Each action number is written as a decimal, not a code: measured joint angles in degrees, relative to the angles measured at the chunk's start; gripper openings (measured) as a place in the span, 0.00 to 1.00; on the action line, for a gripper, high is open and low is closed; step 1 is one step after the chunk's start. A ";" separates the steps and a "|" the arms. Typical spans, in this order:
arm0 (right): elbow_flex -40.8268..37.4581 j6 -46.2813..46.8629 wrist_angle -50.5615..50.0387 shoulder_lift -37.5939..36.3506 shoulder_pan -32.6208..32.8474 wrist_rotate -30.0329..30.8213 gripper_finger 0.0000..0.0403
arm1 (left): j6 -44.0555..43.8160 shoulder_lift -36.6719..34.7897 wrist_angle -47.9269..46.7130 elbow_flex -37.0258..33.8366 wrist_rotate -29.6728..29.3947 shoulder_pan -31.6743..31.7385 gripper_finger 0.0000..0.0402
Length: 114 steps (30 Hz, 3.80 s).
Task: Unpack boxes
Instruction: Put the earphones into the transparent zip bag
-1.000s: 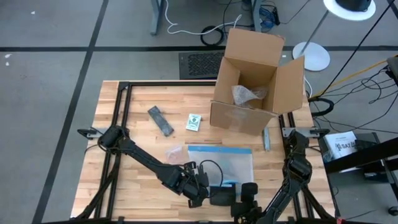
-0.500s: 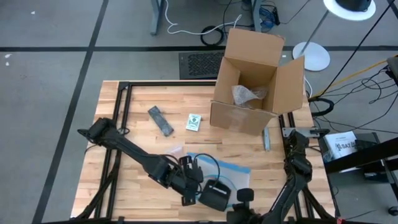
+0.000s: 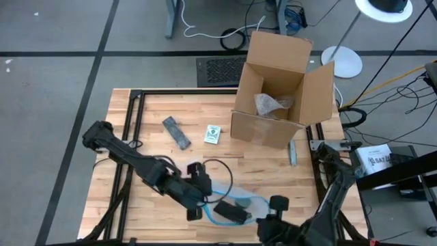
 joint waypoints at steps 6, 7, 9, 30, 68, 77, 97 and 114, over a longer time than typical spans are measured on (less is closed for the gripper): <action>0.04 1.99 -0.06 -6.19 -0.08 1.52 0.00 | -0.94 -5.07 -1.24 0.16 -2.80 1.10 0.00; 0.03 2.26 -0.06 -6.97 -0.38 0.67 0.00 | -1.81 -4.96 -2.19 0.10 -1.19 1.58 0.00; 0.02 1.80 1.15 -8.25 -1.22 -1.65 0.00 | -2.04 -4.54 -1.75 -0.10 1.21 1.86 0.00; 0.02 -0.78 1.31 -10.80 -1.70 -10.67 0.00 | 1.13 -4.26 -2.46 -0.02 4.21 0.84 0.00; -17.08 -5.50 13.79 -9.84 -2.95 -5.44 0.38 | 1.57 2.34 1.13 -2.11 5.95 4.86 0.00; -16.12 -7.21 21.30 -9.86 -6.10 4.93 0.38 | 2.22 2.32 3.86 -2.10 7.06 7.76 0.00; -16.09 -9.14 31.55 -9.19 -17.69 7.06 0.38 | 6.19 2.30 7.98 -2.01 8.08 9.41 0.00; -15.89 -12.65 24.00 -4.93 -19.80 3.81 0.32 | 9.59 2.26 8.67 -0.50 11.96 9.33 0.00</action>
